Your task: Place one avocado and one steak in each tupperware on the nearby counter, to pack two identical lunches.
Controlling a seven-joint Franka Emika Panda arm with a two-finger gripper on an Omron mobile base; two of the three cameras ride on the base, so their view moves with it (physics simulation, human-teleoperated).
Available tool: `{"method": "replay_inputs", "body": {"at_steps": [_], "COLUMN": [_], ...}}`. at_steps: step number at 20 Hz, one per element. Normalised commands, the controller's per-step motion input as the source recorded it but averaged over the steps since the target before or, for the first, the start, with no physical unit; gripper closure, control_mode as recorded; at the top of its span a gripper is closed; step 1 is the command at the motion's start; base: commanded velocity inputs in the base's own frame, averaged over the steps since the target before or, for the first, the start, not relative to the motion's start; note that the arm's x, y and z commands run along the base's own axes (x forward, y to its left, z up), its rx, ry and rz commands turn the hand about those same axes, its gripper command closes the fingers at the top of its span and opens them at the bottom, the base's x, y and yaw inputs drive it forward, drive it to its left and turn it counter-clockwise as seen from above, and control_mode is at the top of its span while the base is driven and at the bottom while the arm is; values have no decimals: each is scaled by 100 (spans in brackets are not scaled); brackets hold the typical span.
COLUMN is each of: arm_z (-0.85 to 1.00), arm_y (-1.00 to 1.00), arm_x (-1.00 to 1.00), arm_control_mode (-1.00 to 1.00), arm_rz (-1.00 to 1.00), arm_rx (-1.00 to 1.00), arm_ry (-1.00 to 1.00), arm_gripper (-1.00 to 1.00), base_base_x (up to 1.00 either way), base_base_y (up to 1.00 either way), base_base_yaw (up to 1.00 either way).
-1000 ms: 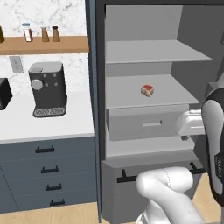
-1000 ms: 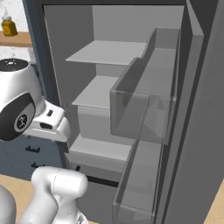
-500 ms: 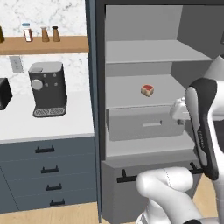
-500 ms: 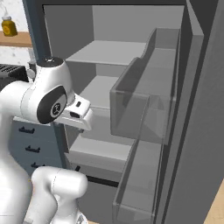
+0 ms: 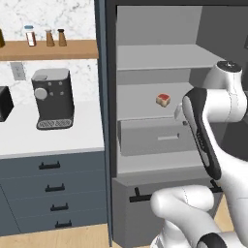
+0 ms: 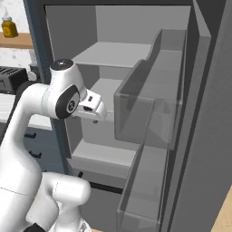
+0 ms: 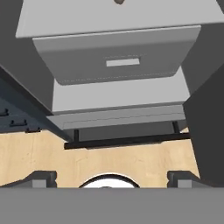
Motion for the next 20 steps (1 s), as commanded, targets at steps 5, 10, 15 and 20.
{"method": "replay_inputs", "body": {"at_steps": [5,10,15,20], "arm_z": [-1,-29,-56,-11], "arm_y": [-20,-15,-9,-6], "arm_x": [79,47,34,63], "arm_control_mode": [-100,-100,-100,-100], "arm_rz": [0,0,0,-2], "arm_rx": [0,0,0,-6], "arm_ry": [0,-2,-19,-30], "arm_gripper": [-100,-100,-100,-100], "base_base_x": [0,0,0,0], "base_base_y": [0,0,0,0], "base_base_yaw": [0,0,0,0]}}
